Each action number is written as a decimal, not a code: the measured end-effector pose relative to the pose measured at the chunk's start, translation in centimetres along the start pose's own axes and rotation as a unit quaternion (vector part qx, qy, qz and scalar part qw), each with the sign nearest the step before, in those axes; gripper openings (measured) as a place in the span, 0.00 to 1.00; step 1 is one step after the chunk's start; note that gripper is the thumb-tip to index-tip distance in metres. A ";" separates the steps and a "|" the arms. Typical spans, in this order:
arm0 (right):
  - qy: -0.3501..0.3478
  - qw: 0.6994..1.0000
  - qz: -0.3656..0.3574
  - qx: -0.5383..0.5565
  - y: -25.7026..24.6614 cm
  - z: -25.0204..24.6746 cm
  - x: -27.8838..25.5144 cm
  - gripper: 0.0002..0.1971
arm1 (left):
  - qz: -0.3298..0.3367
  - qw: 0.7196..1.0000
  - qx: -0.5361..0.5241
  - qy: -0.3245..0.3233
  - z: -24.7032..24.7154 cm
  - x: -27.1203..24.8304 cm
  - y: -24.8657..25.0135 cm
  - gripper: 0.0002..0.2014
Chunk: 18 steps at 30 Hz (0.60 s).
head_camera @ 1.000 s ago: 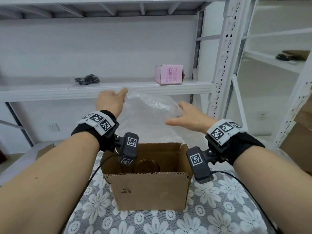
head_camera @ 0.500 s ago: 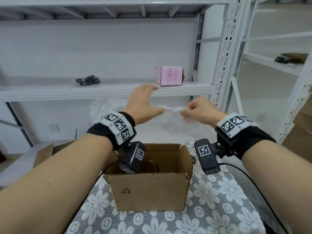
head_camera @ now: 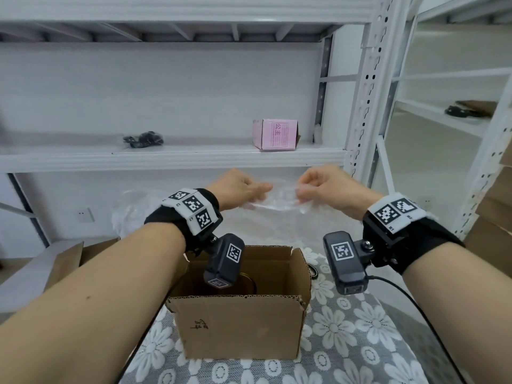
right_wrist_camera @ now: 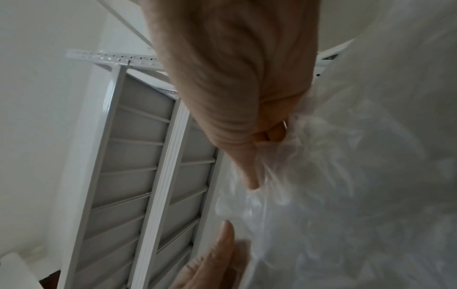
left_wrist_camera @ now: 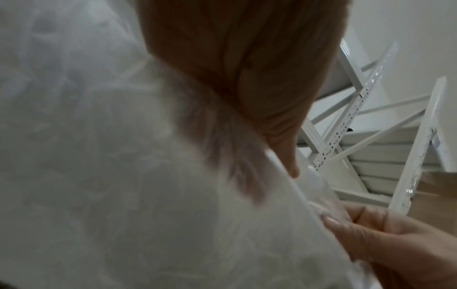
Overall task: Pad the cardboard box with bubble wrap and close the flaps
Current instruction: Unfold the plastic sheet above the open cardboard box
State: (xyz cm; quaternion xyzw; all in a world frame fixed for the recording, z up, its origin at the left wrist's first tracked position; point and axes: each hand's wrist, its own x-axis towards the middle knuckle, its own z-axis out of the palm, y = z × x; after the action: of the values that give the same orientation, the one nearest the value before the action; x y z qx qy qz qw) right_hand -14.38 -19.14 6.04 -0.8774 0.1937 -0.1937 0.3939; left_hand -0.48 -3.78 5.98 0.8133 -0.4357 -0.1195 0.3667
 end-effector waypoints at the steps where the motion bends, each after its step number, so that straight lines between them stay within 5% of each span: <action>1: -0.016 1.000 -0.003 0.009 0.0 0.1 -0.1 0.06 | 0.006 1.000 -0.008 -0.002 -0.1 -0.1 0.1 0.16; 6: -0.040 0.998 -0.029 0.044 -0.2 0.8 0.0 0.13 | 0.074 0.993 -0.089 -0.012 -0.1 -0.1 1.2 0.08; 12: -0.043 0.995 -0.059 0.075 -0.4 1.0 0.0 0.17 | 0.053 0.996 -0.062 -0.040 0.3 0.0 1.1 0.18; 18: -0.016 0.988 -0.098 0.121 -0.7 1.4 0.0 0.14 | 0.054 0.984 -0.169 -0.017 0.8 -0.1 0.8 0.12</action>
State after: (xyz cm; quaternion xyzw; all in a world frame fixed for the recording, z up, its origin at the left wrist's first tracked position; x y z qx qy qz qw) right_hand -13.54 -17.85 5.68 -0.8412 0.0758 -0.2392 0.4790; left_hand -1.46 -4.37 5.93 0.7128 -0.4582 -0.1854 0.4975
